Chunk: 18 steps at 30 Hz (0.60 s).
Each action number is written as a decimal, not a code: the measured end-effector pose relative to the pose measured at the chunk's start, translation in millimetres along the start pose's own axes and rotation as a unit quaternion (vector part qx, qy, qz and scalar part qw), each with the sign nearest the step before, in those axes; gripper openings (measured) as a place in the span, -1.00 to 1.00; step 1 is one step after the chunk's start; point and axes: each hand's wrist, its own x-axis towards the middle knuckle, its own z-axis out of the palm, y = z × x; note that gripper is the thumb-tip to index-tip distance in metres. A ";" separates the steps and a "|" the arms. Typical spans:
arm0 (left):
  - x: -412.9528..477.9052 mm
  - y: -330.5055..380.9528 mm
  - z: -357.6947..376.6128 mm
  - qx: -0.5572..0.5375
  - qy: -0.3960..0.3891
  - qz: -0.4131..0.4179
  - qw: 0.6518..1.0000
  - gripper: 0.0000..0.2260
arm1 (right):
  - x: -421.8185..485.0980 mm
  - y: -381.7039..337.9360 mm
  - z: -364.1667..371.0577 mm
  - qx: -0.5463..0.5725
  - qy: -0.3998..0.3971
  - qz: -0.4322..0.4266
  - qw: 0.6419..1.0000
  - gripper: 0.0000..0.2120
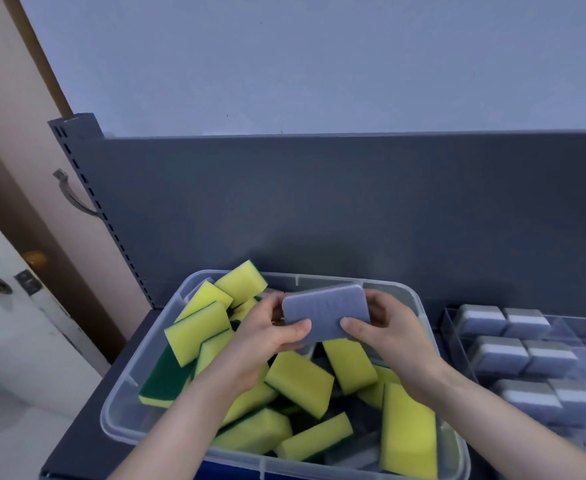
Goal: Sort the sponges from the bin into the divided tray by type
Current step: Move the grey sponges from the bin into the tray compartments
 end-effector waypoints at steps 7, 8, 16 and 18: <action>5.2 21.1 -13.0 0.290 0.059 0.234 0.926 -0.39 | 26.4 -40.8 20.9 -0.241 -0.079 -0.179 0.950 -0.70; 6.3 23.6 -13.2 0.322 0.083 0.257 0.907 -0.42 | 30.8 -43.6 27.4 -0.238 -0.092 -0.193 0.948 -0.68; 22.4 -17.5 -50.3 0.239 0.296 0.243 0.892 -0.65 | 53.5 20.6 35.0 -0.504 -0.170 -0.193 0.825 -0.73; 23.7 -22.9 -51.1 0.219 0.304 0.255 0.891 -0.67 | 53.4 33.6 44.6 -0.539 -0.224 -0.185 0.791 -0.79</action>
